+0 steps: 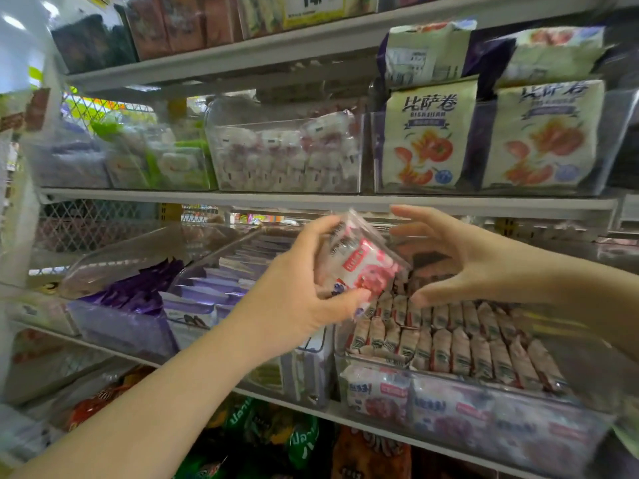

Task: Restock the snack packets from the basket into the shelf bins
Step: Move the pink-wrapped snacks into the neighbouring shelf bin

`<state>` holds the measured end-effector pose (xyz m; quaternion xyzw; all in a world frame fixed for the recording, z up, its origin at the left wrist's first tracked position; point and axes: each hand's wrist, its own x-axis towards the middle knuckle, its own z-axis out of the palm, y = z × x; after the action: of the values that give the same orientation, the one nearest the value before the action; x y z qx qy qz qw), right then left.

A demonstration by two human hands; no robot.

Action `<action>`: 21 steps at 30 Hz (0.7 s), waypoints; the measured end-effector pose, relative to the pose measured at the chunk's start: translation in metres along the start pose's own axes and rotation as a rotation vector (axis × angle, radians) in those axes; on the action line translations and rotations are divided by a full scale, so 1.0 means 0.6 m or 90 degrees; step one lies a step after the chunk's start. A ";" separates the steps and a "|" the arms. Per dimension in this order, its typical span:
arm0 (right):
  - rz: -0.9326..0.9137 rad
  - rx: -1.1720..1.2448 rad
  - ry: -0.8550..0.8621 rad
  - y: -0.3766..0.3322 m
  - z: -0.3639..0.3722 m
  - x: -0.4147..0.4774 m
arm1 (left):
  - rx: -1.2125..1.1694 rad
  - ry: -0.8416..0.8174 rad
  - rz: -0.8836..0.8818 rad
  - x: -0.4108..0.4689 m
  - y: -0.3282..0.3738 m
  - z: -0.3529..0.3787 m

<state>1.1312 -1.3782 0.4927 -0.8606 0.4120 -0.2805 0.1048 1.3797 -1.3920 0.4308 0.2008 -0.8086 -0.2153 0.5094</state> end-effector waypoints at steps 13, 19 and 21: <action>0.175 -0.224 -0.073 0.051 0.048 -0.060 | 0.260 -0.175 -0.089 0.043 -0.045 0.147; 0.142 -0.250 -0.081 0.056 0.047 -0.046 | 0.139 -0.171 -0.141 0.038 -0.058 0.139; 0.124 -0.209 -0.101 0.053 0.055 -0.041 | 0.136 -0.167 -0.136 0.037 -0.057 0.137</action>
<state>1.1168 -1.3810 0.4430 -0.8415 0.5241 -0.1291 0.0217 1.2998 -1.4207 0.3961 0.3084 -0.8605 -0.2052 0.3497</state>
